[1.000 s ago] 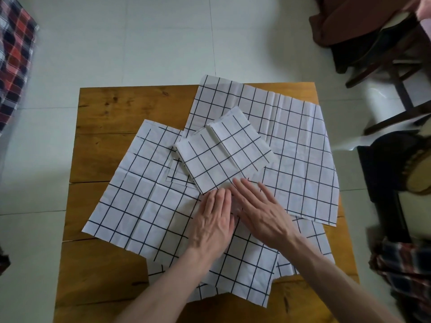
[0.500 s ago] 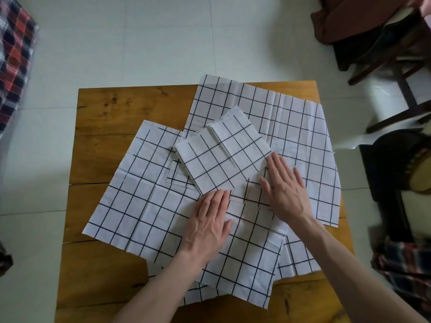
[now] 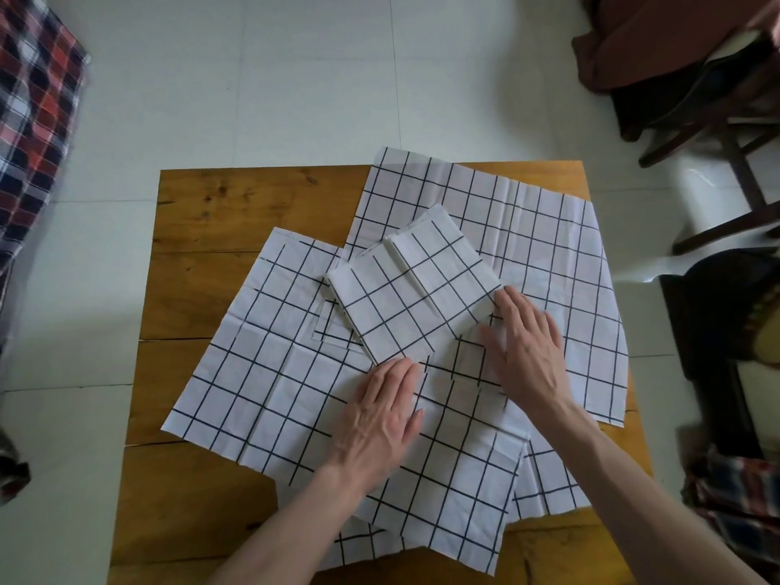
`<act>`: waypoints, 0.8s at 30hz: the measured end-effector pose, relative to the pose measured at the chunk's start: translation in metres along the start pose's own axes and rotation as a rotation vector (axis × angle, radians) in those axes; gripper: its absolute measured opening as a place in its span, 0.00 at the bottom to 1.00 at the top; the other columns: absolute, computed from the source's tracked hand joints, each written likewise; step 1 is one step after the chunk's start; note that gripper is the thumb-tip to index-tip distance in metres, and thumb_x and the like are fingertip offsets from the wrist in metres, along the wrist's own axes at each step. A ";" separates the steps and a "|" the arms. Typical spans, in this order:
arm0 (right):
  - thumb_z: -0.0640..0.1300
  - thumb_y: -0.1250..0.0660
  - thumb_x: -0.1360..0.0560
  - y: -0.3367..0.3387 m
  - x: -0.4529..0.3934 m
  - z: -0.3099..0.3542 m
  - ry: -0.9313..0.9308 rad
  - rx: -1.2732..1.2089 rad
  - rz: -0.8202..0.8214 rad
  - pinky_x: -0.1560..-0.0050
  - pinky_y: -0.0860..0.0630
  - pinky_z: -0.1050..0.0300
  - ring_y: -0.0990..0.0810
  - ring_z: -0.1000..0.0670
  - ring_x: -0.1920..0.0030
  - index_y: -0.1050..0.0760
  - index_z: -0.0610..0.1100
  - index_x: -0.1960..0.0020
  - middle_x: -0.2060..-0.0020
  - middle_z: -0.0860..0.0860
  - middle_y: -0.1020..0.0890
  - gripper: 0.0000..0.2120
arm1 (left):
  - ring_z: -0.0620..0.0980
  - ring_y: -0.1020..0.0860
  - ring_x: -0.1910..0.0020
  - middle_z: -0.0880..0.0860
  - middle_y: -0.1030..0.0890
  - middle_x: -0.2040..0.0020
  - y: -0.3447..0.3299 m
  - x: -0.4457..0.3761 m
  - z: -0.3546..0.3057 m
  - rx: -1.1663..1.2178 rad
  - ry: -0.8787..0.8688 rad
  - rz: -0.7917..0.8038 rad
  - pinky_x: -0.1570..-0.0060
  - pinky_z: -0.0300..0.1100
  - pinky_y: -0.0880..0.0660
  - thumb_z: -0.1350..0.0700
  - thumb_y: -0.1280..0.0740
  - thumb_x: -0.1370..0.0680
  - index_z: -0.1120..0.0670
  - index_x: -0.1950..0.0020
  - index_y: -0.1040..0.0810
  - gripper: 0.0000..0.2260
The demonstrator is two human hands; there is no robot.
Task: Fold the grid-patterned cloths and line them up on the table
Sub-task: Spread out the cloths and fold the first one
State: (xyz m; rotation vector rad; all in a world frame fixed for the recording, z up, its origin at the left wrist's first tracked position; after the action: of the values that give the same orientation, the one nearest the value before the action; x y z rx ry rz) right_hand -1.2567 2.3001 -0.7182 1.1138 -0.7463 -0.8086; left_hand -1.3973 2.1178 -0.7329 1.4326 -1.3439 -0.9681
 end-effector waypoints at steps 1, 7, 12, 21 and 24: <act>0.58 0.43 0.14 0.003 -0.004 0.003 -0.027 -0.035 -0.038 0.27 0.35 0.44 0.30 0.42 0.25 0.36 0.43 0.20 0.24 0.46 0.28 0.28 | 0.53 0.27 0.30 0.55 0.26 0.29 0.003 -0.004 0.000 0.001 0.004 0.005 0.28 0.49 0.29 0.45 0.45 0.15 0.58 0.23 0.30 0.25; 0.51 0.29 0.21 0.012 -0.030 0.012 -0.291 -0.295 -0.024 0.36 0.28 0.47 0.26 0.42 0.40 0.35 0.44 0.21 0.39 0.45 0.24 0.32 | 0.53 0.24 0.46 0.54 0.23 0.41 0.020 -0.034 -0.003 0.004 0.082 -0.043 0.44 0.49 0.22 0.54 0.47 0.17 0.57 0.26 0.28 0.21; 0.41 0.27 0.22 0.012 -0.032 0.013 -0.499 -0.763 0.046 0.63 0.27 0.66 0.20 0.61 0.67 0.29 0.40 0.31 0.44 0.46 0.25 0.23 | 0.57 0.26 0.36 0.57 0.25 0.32 0.020 -0.042 -0.002 -0.039 0.068 -0.035 0.35 0.51 0.26 0.66 0.54 0.33 0.57 0.32 0.27 0.32; 0.38 0.30 0.22 0.014 0.006 0.029 -0.455 -0.979 -0.109 0.65 0.28 0.60 0.27 0.56 0.66 0.24 0.46 0.50 0.63 0.49 0.23 0.04 | 0.62 0.33 0.28 0.61 0.31 0.29 -0.003 -0.035 0.004 -0.149 0.078 0.055 0.22 0.59 0.44 0.50 0.31 0.21 0.57 0.18 0.41 0.35; 0.42 0.32 0.19 0.014 0.014 0.045 -0.376 -0.995 -0.110 0.65 0.27 0.60 0.26 0.54 0.66 0.19 0.48 0.49 0.64 0.48 0.24 0.03 | 0.61 0.32 0.28 0.60 0.31 0.29 -0.005 -0.035 0.006 -0.140 0.106 0.069 0.24 0.58 0.36 0.40 0.39 0.16 0.55 0.17 0.39 0.31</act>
State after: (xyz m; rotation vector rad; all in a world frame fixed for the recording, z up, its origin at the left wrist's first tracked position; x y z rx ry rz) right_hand -1.2846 2.2703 -0.6914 0.1039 -0.4715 -1.3020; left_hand -1.4056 2.1519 -0.7407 1.3058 -1.2162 -0.9105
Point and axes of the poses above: each hand's wrist, its own x-axis away from the middle knuckle, its own y-axis out of the back of the hand, z = x × y, the point moved 6 cm from there along -x, towards the middle knuckle
